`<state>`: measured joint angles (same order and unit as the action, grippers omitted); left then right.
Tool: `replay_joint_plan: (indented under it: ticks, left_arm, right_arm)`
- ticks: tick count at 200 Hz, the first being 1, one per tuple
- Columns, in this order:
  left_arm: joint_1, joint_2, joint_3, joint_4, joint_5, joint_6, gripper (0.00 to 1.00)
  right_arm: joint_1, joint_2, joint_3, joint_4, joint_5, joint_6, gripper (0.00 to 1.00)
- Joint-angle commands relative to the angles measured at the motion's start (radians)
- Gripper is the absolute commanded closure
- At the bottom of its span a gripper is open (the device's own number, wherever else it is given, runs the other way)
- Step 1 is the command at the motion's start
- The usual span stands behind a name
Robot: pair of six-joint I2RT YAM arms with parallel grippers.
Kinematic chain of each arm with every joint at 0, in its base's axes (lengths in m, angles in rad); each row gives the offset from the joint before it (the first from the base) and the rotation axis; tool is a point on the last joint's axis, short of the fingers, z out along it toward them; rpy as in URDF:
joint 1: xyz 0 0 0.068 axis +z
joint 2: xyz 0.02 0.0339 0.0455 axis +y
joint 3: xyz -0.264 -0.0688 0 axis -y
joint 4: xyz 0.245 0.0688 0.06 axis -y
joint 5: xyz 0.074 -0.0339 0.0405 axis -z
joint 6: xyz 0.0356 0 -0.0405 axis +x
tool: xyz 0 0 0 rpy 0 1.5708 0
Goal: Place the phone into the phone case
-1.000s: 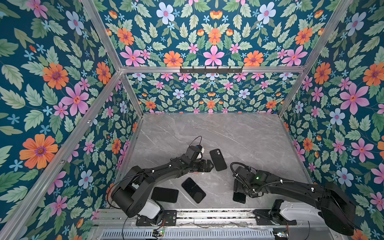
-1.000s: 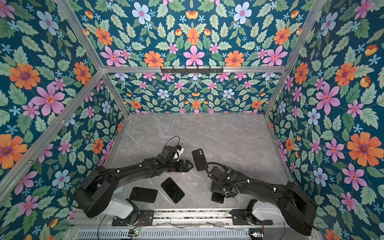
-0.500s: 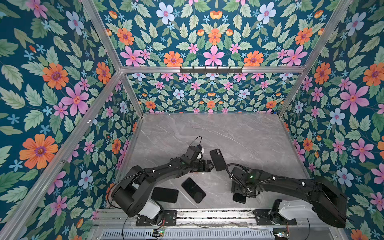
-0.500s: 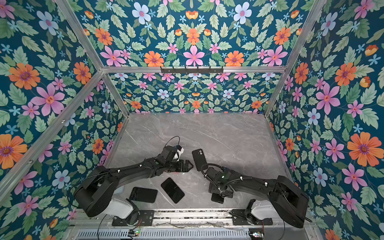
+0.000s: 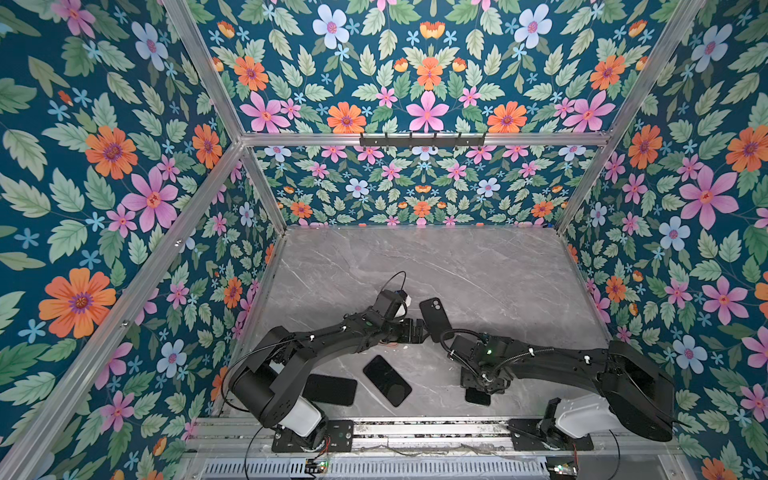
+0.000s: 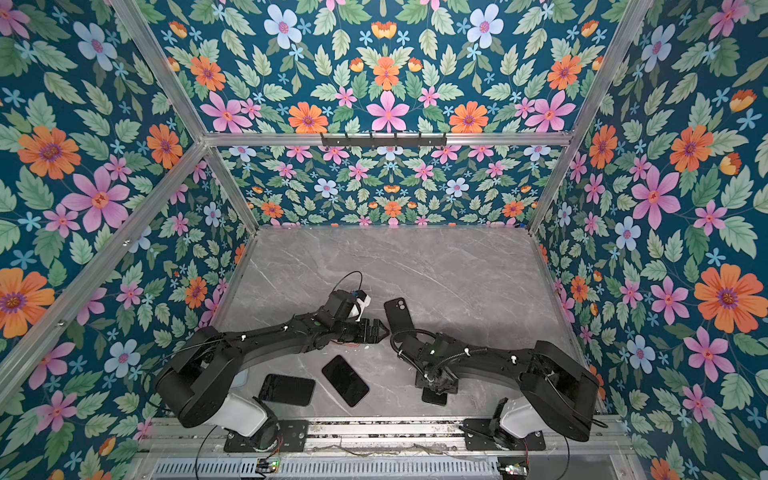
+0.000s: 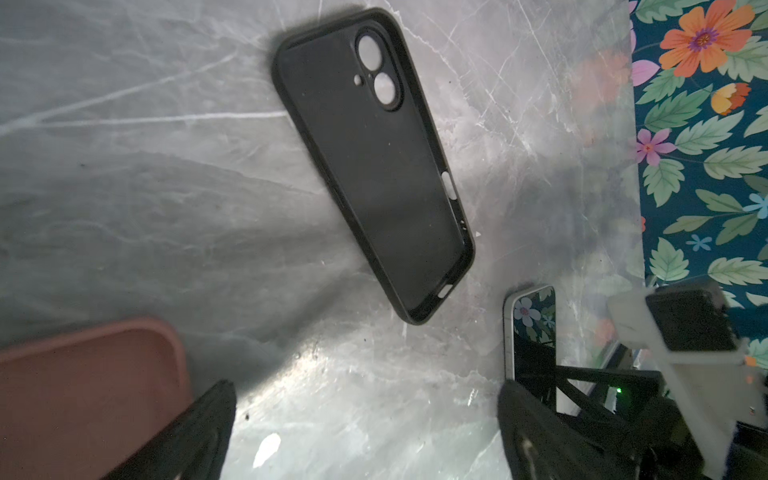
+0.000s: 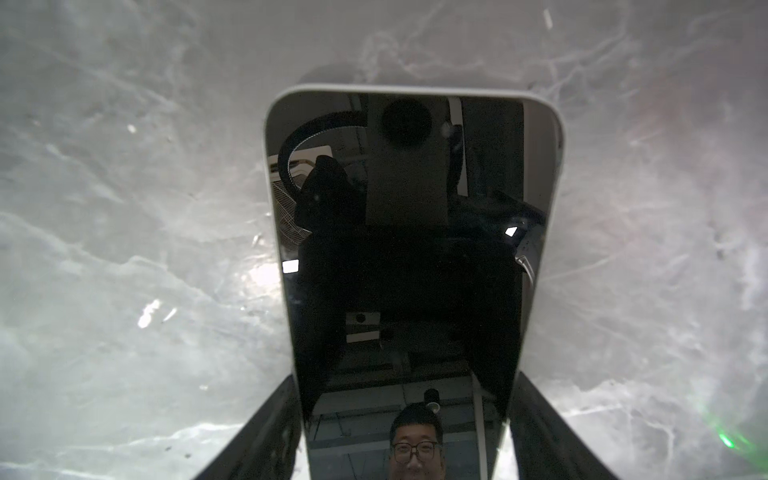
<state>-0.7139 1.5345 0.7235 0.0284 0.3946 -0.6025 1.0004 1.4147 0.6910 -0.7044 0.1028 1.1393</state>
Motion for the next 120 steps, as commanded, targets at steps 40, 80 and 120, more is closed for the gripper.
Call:
replay_joint_plan:
  ticks: [40,80,120]
  left_arm:
    - [0.001,0.011,0.021,0.006,0.039,0.010,0.00]
    - [0.002,0.018,0.039,-0.017,0.035,0.013,0.00]
    - [0.005,0.009,0.051,-0.006,0.077,-0.003,0.00]
  right_arm:
    - [0.001,-0.022,-0.019,0.079,0.021,-0.110,0.45]
    - [0.000,-0.036,-0.010,0.120,0.037,-0.252,0.48]
    - [-0.039,-0.031,-0.011,0.193,0.001,-0.367,0.50]
